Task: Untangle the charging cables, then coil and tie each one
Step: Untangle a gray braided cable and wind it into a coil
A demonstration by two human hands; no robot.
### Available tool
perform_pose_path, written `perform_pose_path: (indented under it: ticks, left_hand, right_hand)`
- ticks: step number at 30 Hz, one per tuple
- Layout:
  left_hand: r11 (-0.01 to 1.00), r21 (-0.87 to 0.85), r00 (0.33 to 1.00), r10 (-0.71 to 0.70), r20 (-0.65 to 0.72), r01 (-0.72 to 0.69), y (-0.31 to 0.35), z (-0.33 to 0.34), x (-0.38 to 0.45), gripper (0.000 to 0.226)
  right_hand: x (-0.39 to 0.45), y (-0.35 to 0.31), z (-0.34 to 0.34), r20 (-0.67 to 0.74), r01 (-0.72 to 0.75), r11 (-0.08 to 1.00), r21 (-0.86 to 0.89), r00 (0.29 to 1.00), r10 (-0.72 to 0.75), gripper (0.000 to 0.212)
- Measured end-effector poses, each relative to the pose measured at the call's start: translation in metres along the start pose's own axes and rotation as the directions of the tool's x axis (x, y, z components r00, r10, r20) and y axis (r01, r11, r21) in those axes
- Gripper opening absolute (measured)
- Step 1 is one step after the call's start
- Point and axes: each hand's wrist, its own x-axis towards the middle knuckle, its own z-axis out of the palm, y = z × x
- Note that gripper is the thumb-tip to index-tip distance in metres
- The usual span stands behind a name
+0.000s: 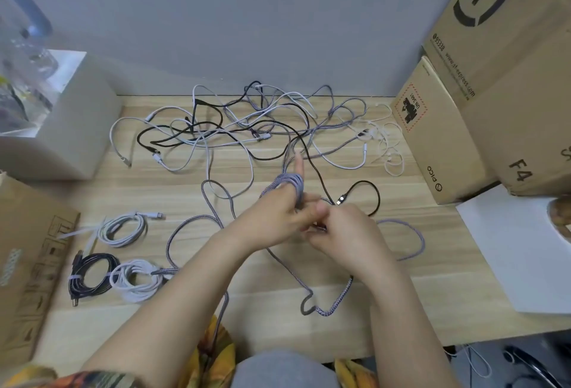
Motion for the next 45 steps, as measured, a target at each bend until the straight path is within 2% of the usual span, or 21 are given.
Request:
perform_pose_path:
  ticks: [2,4,7,8,10,12,14,16,18,20,23,26,28,30,33,35,37,40,43,45]
  left_hand:
    - [0.981,0.193,0.998,-0.044,0.041,0.035,-0.002,0.002,-0.002,0.082]
    - [0.966,0.252,0.997,-0.064,0.038,0.053,-0.005,-0.002,-0.003,0.041]
    - [0.950,0.290,0.983,-0.064,-0.171,0.112,-0.009,-0.012,-0.007,0.034]
    - [0.960,0.251,0.971,-0.062,-0.233,0.122,-0.010,-0.016,-0.010,0.030]
    - [0.988,0.091,0.965,-0.097,-0.245,0.123,-0.015,-0.024,-0.013,0.025]
    - [0.991,-0.026,0.973,-0.130,-0.190,0.128,-0.017,-0.030,-0.018,0.025]
    - [0.979,-0.157,0.979,-0.150,-0.137,0.128,-0.021,-0.031,-0.020,0.030]
    - [0.949,-0.291,0.985,-0.149,-0.082,0.119,-0.024,-0.032,-0.024,0.034]
    - [0.915,-0.394,0.988,-0.130,-0.082,0.088,-0.026,-0.034,-0.027,0.037]
    - [0.851,-0.524,0.969,-0.155,-0.193,0.031,-0.029,-0.038,-0.028,0.037]
    - [0.742,-0.668,0.882,-0.277,-0.381,-0.056,-0.040,-0.049,-0.027,0.036]
    - [0.662,-0.745,0.812,-0.390,-0.434,-0.080,-0.048,-0.046,-0.024,0.034]
    - [0.651,-0.753,0.807,-0.392,-0.442,-0.096,-0.046,-0.038,-0.021,0.029]
    - [0.633,-0.763,0.853,-0.318,-0.413,-0.133,-0.038,-0.029,-0.019,0.028]
    - [0.550,-0.819,0.934,-0.183,-0.305,-0.160,-0.021,-0.021,-0.018,0.039]
    - [0.533,-0.834,0.951,-0.159,-0.263,-0.142,-0.015,-0.019,-0.016,0.041]
    - [0.533,-0.840,0.956,-0.183,-0.228,-0.099,-0.013,-0.019,-0.015,0.043]
    - [0.510,-0.860,0.970,-0.208,-0.128,-0.004,-0.007,-0.015,-0.016,0.041]
    - [0.524,-0.850,0.975,-0.210,-0.067,0.054,0.005,-0.004,-0.015,0.036]
    - [0.570,-0.821,0.966,-0.227,-0.126,0.027,0.011,0.001,-0.013,0.035]
  right_hand:
    - [-0.002,0.001,-0.001,-0.062,0.018,1.000,-0.020,0.998,-0.020,0.019]
    - [-0.002,0.003,-0.001,-0.119,0.059,0.997,-0.045,0.991,-0.064,0.025]
    - [0.002,0.017,0.002,-0.283,0.072,0.994,-0.079,0.955,-0.091,0.031]
    - [0.003,0.023,0.002,-0.320,0.060,0.998,-0.033,0.945,-0.067,0.034]
    - [0.002,0.029,-0.002,-0.311,0.037,0.975,0.220,0.950,0.034,0.030]
    - [0.000,0.027,-0.008,-0.216,0.027,0.855,0.518,0.971,0.100,0.024]
    - [-0.001,0.025,-0.010,-0.182,0.031,0.738,0.674,0.975,0.126,0.025]
    - [0.002,0.026,-0.009,-0.220,0.039,0.702,0.711,0.961,0.169,0.023]
    - [0.005,0.035,-0.006,-0.256,0.025,0.669,0.743,0.934,0.251,0.019]
    - [0.007,0.050,-0.002,-0.263,-0.025,0.633,0.773,0.897,0.356,0.022]
    - [0.008,0.070,0.007,-0.234,-0.120,0.646,0.754,0.870,0.434,0.025]
    - [0.012,0.079,0.021,-0.179,-0.227,0.689,0.689,0.868,0.464,0.026]
    - [0.016,0.083,0.029,-0.135,-0.302,0.760,0.575,0.882,0.452,0.029]
    - [0.019,0.084,0.036,-0.076,-0.337,0.838,0.429,0.911,0.405,0.027]
    - [0.019,0.075,0.039,-0.026,-0.236,0.887,0.397,0.963,0.268,0.021]
    - [0.020,0.064,0.040,-0.032,-0.145,0.843,0.518,0.981,0.189,0.024]
    - [0.019,0.055,0.036,-0.072,-0.056,0.754,0.654,0.988,0.136,0.032]
    - [0.020,0.043,0.028,-0.155,0.083,0.635,0.768,0.986,0.060,0.032]
    - [0.029,0.030,0.036,-0.169,0.088,0.638,0.765,0.983,0.067,0.029]
    - [0.033,0.021,0.046,-0.121,0.052,0.647,0.761,0.991,0.062,0.028]
